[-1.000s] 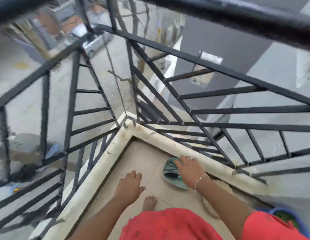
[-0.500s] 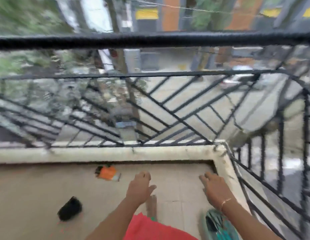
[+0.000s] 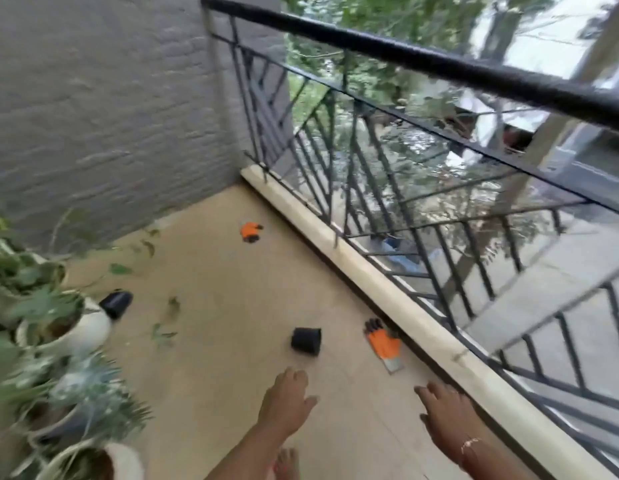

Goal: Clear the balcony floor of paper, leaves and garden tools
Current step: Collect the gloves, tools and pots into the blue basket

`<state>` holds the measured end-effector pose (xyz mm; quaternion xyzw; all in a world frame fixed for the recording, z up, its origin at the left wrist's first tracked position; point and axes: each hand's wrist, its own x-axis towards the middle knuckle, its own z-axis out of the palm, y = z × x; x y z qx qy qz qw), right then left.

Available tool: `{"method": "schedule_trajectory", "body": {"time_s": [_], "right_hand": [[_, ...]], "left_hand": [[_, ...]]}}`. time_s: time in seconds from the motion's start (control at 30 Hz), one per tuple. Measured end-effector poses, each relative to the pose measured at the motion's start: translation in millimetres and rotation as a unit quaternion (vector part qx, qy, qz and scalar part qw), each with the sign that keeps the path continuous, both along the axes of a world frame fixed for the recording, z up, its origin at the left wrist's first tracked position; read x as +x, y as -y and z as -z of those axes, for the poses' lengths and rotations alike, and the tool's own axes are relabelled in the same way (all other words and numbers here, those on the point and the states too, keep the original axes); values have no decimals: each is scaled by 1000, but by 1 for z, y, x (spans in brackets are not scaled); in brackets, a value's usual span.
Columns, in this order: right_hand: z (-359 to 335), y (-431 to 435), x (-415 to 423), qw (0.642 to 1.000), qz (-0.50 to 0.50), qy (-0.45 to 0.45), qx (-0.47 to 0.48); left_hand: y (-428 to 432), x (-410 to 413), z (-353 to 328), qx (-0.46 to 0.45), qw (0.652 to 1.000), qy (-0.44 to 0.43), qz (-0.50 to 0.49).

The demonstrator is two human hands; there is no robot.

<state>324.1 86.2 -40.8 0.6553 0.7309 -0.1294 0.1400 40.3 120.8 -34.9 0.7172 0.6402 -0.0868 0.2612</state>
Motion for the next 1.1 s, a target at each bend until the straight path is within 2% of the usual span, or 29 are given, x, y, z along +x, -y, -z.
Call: {"method": "schedule_trajectory", "body": {"time_s": [0.13, 0.2, 0.3, 0.37, 0.4, 0.5, 0.6, 0.7, 0.97, 1.1], "right_hand": [[1, -64, -79, 997, -65, -17, -24], [2, -95, -114, 995, -97, -20, -8], [-5, -142, -159, 995, -101, -17, 5], [-17, -166, -183, 994, -109, -2, -27], [-20, -176, -193, 994, -98, -22, -46], [-13, -214, -211, 991, -128, -28, -25], [0, -262, -227, 991, -116, -52, -53], [4, -314, -247, 988, -136, -27, -64], [2, -489, -302, 980, -188, -25, -54], [-12, -586, -326, 979, -196, -7, -47]], "left_hand": [[-39, -81, 1, 5, 998, -6, -56], [-58, -113, 1, 14, 996, -5, -82], [-87, -151, -3, 20, 993, 1, -116], [-106, -172, -6, 26, 992, 3, -126], [-115, -181, -6, 25, 991, 0, -132], [-142, -200, -4, 22, 988, 0, -154], [-173, -217, 2, 8, 986, 8, -163], [-213, -236, 13, -15, 987, 1, -161], [-366, -287, 19, -67, 985, 10, -161], [-446, -313, 12, -53, 980, 23, -190]]}}
